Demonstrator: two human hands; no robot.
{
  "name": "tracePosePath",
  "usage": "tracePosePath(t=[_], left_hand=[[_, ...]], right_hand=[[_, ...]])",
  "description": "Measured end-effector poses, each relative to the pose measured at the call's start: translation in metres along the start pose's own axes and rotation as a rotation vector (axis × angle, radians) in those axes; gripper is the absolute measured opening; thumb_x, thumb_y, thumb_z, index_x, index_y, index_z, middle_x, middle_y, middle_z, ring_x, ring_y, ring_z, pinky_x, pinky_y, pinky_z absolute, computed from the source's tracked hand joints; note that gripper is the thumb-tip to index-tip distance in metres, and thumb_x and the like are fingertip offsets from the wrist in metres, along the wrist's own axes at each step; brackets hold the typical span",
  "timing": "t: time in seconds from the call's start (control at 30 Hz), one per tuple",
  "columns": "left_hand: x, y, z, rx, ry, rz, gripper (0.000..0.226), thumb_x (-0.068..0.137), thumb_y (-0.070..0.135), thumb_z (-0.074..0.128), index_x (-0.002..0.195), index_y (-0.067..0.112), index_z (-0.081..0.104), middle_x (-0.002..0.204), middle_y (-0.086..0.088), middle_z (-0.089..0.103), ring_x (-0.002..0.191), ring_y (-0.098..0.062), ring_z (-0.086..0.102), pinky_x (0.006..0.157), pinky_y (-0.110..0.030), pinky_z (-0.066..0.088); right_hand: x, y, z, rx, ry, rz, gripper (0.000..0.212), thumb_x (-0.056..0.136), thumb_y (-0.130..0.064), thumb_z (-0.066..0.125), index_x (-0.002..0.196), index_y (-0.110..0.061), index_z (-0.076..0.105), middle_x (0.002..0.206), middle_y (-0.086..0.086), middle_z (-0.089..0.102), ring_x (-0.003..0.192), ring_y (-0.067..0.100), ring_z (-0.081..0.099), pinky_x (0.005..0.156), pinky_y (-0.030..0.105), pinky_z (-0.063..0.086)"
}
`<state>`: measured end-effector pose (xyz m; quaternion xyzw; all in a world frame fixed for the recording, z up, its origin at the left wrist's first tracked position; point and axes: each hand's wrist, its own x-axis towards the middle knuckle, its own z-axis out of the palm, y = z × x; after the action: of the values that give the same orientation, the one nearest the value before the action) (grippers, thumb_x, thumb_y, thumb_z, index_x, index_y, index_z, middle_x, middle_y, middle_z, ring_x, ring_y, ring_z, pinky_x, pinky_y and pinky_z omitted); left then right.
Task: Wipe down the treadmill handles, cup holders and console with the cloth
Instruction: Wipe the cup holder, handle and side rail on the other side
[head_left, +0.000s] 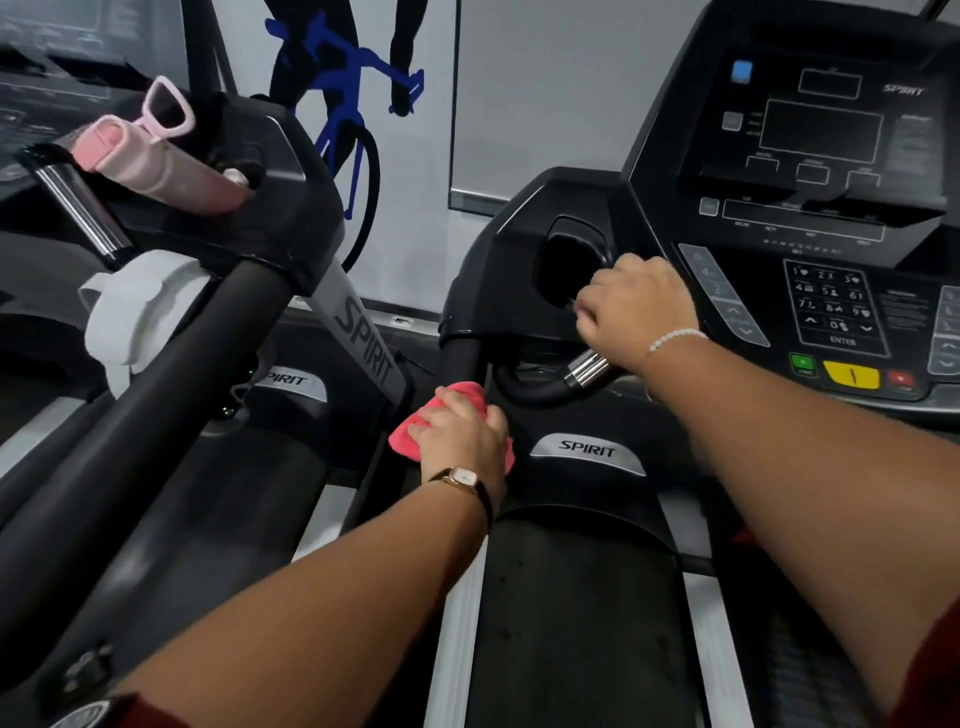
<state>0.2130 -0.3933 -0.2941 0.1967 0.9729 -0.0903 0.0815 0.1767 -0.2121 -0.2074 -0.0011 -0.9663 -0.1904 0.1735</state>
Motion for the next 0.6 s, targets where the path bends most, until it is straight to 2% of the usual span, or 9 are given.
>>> tracePosePath(t=[0.07,0.13,0.2,0.23,0.3,0.37,0.43,0.5,0.6], left_hand=[[-0.003,-0.01,-0.005,-0.176,-0.039,0.037,0.086,0.078,0.046,0.062,0.146,0.031,0.01,0.149,-0.033,0.006,0.134,-0.051,0.019,0.108,-0.057,0.024],[-0.001,-0.026,-0.013,-0.628,-0.033,0.04,0.088,0.073,0.044,0.064,0.144,0.035,0.013,0.147,-0.021,0.027,0.132,-0.039,0.03,0.109,-0.047,0.026],[0.001,-0.049,-0.021,-1.295,-0.098,0.027,0.081,0.074,0.02,0.064,0.142,0.025,0.021,0.114,-0.008,0.055,0.098,-0.025,0.056,0.089,-0.035,0.045],[0.001,-0.062,-0.021,-1.579,-0.129,-0.001,0.075,0.076,0.009,0.061,0.141,0.02,0.025,0.098,-0.005,0.058,0.078,-0.019,0.058,0.074,-0.031,0.049],[0.001,-0.089,-0.014,-1.761,-0.085,-0.033,0.056,0.084,-0.001,0.053,0.134,0.015,0.035,0.098,-0.008,0.059,0.07,-0.014,0.057,0.06,-0.023,0.049],[-0.001,-0.122,0.002,-1.369,0.037,0.025,0.054,0.079,0.004,0.053,0.129,0.019,0.04,0.127,-0.011,0.053,0.104,-0.022,0.058,0.084,-0.027,0.048],[-0.004,-0.16,0.022,-0.568,0.157,0.103,0.059,0.078,0.01,0.052,0.133,0.028,0.04,0.143,-0.002,0.042,0.132,-0.023,0.038,0.11,-0.042,0.027],[-0.01,-0.197,0.035,-0.077,0.156,0.167,0.059,0.082,0.014,0.047,0.136,0.036,0.037,0.151,0.009,0.028,0.144,-0.017,0.015,0.115,-0.049,0.004],[-0.017,-0.237,0.053,0.222,0.018,0.192,0.054,0.089,0.021,0.038,0.139,0.04,0.031,0.154,0.015,0.019,0.146,-0.014,0.001,0.114,-0.048,-0.006]], right_hand=[[-0.018,-0.018,0.005,0.289,0.104,0.004,0.024,0.08,-0.025,0.05,0.087,-0.021,0.072,0.089,0.003,0.066,0.091,0.03,0.054,0.08,0.039,0.044],[-0.042,-0.056,0.012,0.651,0.027,0.1,0.024,0.081,-0.019,0.05,0.09,-0.016,0.072,0.093,0.008,0.067,0.092,0.033,0.058,0.085,0.041,0.047],[-0.062,-0.101,0.017,1.004,-0.17,0.357,0.023,0.089,-0.015,0.051,0.106,-0.012,0.067,0.108,0.011,0.065,0.104,0.029,0.058,0.094,0.038,0.044],[-0.069,-0.124,0.018,1.139,-0.267,0.473,0.026,0.092,-0.017,0.052,0.115,-0.011,0.062,0.117,0.012,0.062,0.111,0.028,0.056,0.098,0.036,0.042],[-0.075,-0.157,0.012,1.296,-0.36,0.624,0.042,0.093,-0.026,0.053,0.132,-0.011,0.047,0.135,0.014,0.049,0.122,0.027,0.049,0.104,0.032,0.037],[-0.069,-0.173,0.002,1.323,-0.356,0.711,0.06,0.091,-0.035,0.056,0.142,-0.014,0.032,0.144,0.012,0.035,0.124,0.028,0.046,0.102,0.029,0.034],[-0.06,-0.18,-0.005,1.254,-0.417,0.725,0.076,0.087,-0.044,0.06,0.147,-0.021,0.02,0.146,0.012,0.027,0.121,0.032,0.047,0.099,0.03,0.036],[-0.056,-0.184,-0.008,1.155,-0.485,0.709,0.086,0.081,-0.049,0.065,0.147,-0.026,0.015,0.143,0.013,0.028,0.116,0.034,0.051,0.095,0.031,0.039],[-0.056,-0.189,-0.005,1.024,-0.458,0.674,0.088,0.08,-0.043,0.067,0.147,-0.025,0.014,0.135,0.014,0.032,0.107,0.035,0.056,0.09,0.032,0.042]])
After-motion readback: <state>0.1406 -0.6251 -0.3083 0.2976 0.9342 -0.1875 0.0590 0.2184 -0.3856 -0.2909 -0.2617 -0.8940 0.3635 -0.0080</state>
